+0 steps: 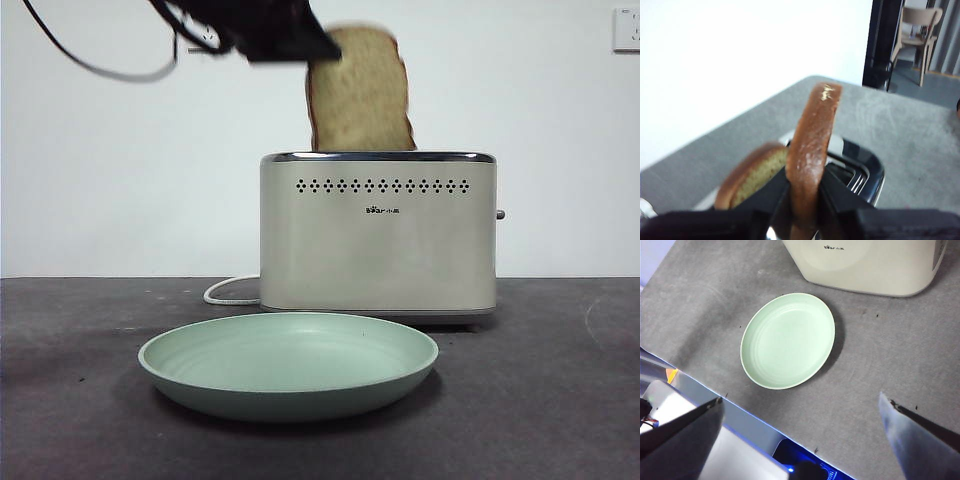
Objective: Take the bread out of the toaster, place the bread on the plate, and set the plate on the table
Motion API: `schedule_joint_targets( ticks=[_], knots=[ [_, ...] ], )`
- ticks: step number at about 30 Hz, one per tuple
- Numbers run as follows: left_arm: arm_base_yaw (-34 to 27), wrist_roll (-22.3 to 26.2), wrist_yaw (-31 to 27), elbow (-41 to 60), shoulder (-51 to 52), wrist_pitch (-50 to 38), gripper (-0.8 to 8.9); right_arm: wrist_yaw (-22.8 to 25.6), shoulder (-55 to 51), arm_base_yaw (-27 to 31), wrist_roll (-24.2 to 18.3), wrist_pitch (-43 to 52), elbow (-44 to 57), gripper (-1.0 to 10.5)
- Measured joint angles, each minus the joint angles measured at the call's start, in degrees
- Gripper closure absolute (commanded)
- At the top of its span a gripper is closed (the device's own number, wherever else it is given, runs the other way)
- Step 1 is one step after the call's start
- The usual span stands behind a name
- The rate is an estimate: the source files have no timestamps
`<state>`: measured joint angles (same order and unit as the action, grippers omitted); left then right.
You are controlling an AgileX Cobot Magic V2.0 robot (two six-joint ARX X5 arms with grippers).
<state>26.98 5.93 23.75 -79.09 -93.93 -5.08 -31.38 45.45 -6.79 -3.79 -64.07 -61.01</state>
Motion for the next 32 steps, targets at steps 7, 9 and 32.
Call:
schedule_joint_targets(
  ticks=[7, 9, 32],
  knots=[
    [-0.72, 0.02, -0.74, 0.00, 9.97, 4.76, 8.22, 0.00, 0.02, 0.00, 0.00, -0.02, 0.00, 3.5],
    [-0.72, 0.02, -2.10, 0.00, 13.11, 6.27, 8.22, 0.00, 0.02, 0.00, 0.00, -0.02, 0.00, 3.5],
    [-2.27, -1.22, -24.55, 4.11, 47.98, 44.70, 8.21, -0.02, 0.00, 0.00, 0.24, -0.02, 0.00, 3.5]
  ],
)
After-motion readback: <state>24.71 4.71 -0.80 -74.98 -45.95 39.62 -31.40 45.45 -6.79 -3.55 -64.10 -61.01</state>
